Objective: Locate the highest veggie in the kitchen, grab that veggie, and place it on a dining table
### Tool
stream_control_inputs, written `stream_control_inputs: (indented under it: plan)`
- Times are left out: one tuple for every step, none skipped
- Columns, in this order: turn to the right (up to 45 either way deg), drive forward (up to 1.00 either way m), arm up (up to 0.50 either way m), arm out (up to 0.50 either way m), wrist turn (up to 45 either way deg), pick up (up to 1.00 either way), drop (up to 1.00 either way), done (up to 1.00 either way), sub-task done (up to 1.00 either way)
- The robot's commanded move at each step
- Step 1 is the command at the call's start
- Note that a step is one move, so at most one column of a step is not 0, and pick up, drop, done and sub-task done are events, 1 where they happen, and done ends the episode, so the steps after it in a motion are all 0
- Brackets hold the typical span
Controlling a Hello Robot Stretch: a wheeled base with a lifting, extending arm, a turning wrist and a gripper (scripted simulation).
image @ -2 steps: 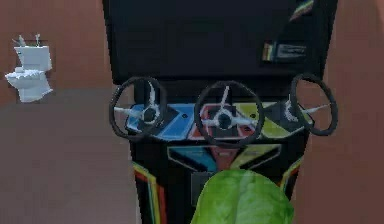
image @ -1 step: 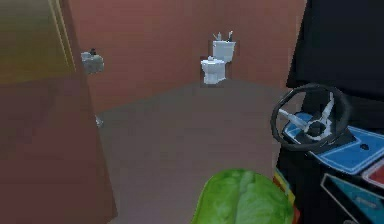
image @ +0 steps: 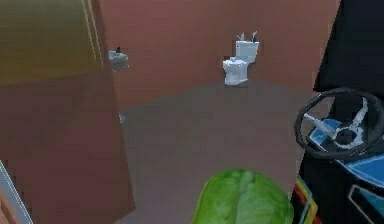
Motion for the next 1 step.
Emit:
stream_control_inputs:
  plan:
    - [0.0, 0.85, 0.0, 0.0, 0.0, 0.0, 0.0, 0.0, 0.0]
